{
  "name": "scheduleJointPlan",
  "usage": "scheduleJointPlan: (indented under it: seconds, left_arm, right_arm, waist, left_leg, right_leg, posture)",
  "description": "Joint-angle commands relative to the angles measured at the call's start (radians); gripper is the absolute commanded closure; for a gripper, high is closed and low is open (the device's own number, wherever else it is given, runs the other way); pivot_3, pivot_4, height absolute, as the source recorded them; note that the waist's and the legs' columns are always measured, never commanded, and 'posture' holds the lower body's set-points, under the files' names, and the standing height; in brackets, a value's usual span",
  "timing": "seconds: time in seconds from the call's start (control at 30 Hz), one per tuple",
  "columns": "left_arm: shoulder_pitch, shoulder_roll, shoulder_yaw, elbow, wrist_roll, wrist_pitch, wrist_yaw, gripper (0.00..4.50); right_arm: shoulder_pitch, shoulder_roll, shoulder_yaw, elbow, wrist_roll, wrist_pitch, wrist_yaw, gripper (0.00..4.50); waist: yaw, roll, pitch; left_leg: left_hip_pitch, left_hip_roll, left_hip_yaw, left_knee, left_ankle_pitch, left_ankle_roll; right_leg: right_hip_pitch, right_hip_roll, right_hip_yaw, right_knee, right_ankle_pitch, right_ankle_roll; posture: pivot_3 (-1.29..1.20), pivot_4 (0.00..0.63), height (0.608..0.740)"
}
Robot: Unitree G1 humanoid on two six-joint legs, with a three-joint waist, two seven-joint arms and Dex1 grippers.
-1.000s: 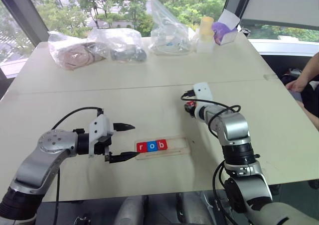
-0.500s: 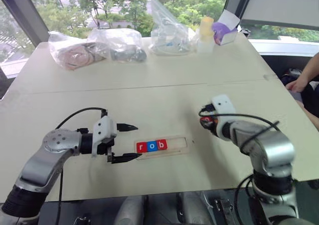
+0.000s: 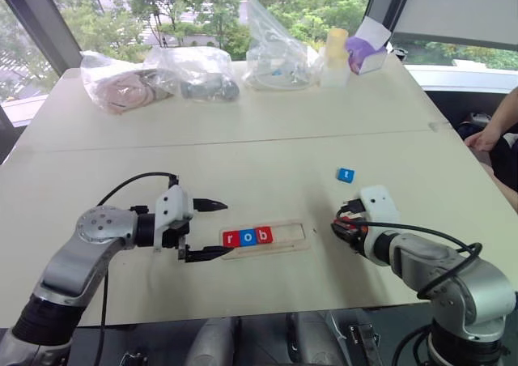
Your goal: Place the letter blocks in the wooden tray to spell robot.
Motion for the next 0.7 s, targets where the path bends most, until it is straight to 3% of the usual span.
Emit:
scheduleJointPlan:
  seconds: [0.03,0.2,0.37,0.47,0.57,0.7]
  left_arm:
    - [-0.005,0.002,0.01,-0.011,-0.002,-0.01,0.002,0.0]
    - [-0.011,-0.002,0.011,-0.013,0.0,-0.006,0.013,0.0]
    - [-0.015,-0.007,0.011,-0.02,-0.001,0.0,0.027,0.0]
    - [-0.009,-0.01,0.018,-0.031,-0.006,0.009,0.042,0.0]
    - [0.0,-0.007,0.02,-0.038,-0.008,0.01,0.045,0.0]
    - [0.012,0.009,0.034,-0.049,-0.018,0.018,0.039,0.0]
  right_arm:
    - [-0.036,-0.113,-0.014,-0.013,0.117,0.007,0.038,0.04]
    - [-0.128,-0.435,0.053,0.029,0.211,-0.055,0.275,0.04]
    - [-0.104,-0.657,0.141,0.143,0.124,-0.459,0.572,0.04]
    - [-0.142,-0.646,0.205,0.217,0.069,-0.708,0.713,0.04]
    - [-0.168,-0.614,0.255,0.249,0.048,-0.843,0.811,0.04]
    - [-0.28,-0.496,0.429,0.378,-0.084,-1.031,0.882,0.04]
  waist:
    - [0.001,0.0,0.0]
    - [0.001,0.001,0.001]
    - [0.002,0.0,0.001]
    - [-0.001,-0.001,0.002]
    - [0.0,-0.001,0.002]
    - [-0.002,-0.001,0.002]
  left_leg:
    - [0.0,0.0,0.0,0.0,0.0,0.0]
    - [0.0,0.0,0.0,0.001,0.0,0.0]
    - [0.0,0.0,0.0,0.001,-0.001,0.002]
    - [0.0,0.0,0.001,0.001,-0.001,0.002]
    - [0.001,0.0,0.001,0.001,-0.001,0.003]
    - [0.001,0.0,0.0,0.002,-0.001,0.002]
  right_leg:
    - [0.0,0.0,0.0,0.0,0.0,0.0]
    - [0.001,0.0,-0.001,-0.001,0.0,0.0]
    - [0.003,0.0,-0.003,-0.003,-0.002,0.002]
    - [0.004,-0.001,-0.003,-0.003,-0.002,0.003]
    - [0.004,-0.001,-0.002,-0.003,-0.002,0.003]
    - [0.004,-0.001,-0.002,-0.003,-0.002,0.003]
  posture:
    - [0.0,0.15,0.74]
    - [0.0,0.15,0.74]
    - [0.0,0.15,0.74]
    - [0.0,0.15,0.74]
    - [0.0,0.15,0.74]
    - [0.0,0.15,0.74]
